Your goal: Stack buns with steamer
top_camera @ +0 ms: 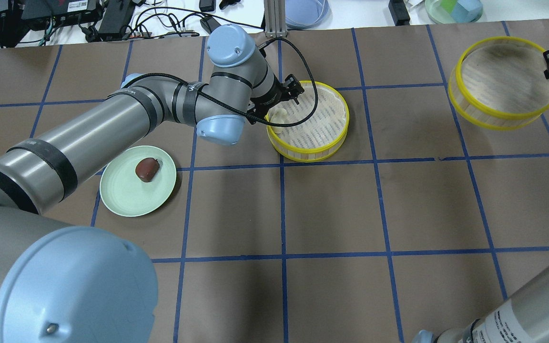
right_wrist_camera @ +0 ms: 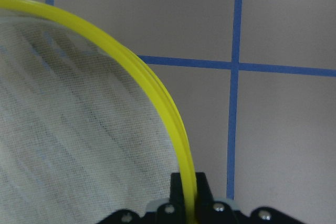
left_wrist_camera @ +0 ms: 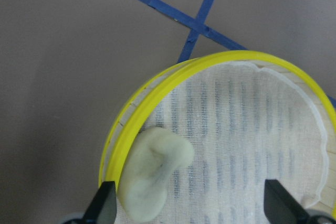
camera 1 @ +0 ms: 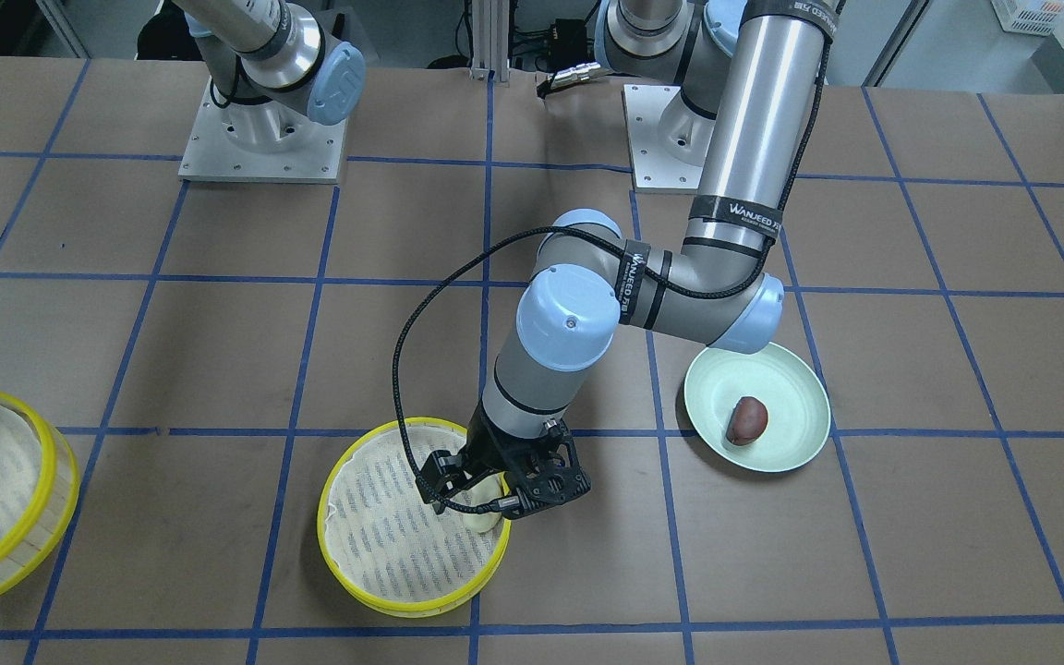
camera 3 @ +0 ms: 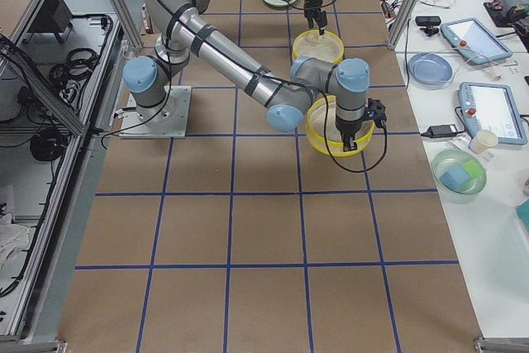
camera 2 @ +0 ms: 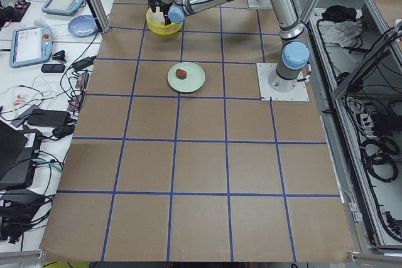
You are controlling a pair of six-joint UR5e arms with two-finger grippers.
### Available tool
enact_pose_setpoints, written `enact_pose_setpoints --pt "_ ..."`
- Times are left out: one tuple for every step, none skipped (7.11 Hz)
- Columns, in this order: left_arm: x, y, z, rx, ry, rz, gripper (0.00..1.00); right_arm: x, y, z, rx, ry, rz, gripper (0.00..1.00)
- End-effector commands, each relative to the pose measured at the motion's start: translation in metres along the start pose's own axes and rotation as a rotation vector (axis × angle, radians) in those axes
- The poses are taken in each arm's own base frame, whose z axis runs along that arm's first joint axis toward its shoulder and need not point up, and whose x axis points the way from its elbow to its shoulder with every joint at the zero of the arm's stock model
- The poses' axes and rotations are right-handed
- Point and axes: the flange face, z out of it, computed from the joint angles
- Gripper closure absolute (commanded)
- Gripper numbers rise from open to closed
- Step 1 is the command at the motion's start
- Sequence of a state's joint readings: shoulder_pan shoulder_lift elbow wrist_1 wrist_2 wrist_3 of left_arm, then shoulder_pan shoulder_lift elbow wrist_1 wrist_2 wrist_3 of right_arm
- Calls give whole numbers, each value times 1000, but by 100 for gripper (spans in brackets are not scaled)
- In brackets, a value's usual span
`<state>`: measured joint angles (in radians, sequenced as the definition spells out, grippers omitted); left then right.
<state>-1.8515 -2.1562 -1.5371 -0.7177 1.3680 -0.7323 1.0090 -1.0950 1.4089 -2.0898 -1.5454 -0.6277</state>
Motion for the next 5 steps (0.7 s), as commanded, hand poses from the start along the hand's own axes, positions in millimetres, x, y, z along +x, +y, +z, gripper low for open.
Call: enact_pose_setpoints --pt "11 0 -35 -12 27 6 0 -28 -3 -30 0 12 27 100" --pt "4 -10 -59 -32 -7 28 0 -60 -6 -42 2 1 70 100" --pt "-26 -38 -84 -45 -47 188 0 -101 -8 -42 -5 -17 105 100" --pt "-65 -65 -104 -37 -116 258 0 -141 -11 -46 -6 -29 139 100" --pt "-102 -88 -121 -36 -221 337 0 -187 -14 -54 0 -39 137 100"
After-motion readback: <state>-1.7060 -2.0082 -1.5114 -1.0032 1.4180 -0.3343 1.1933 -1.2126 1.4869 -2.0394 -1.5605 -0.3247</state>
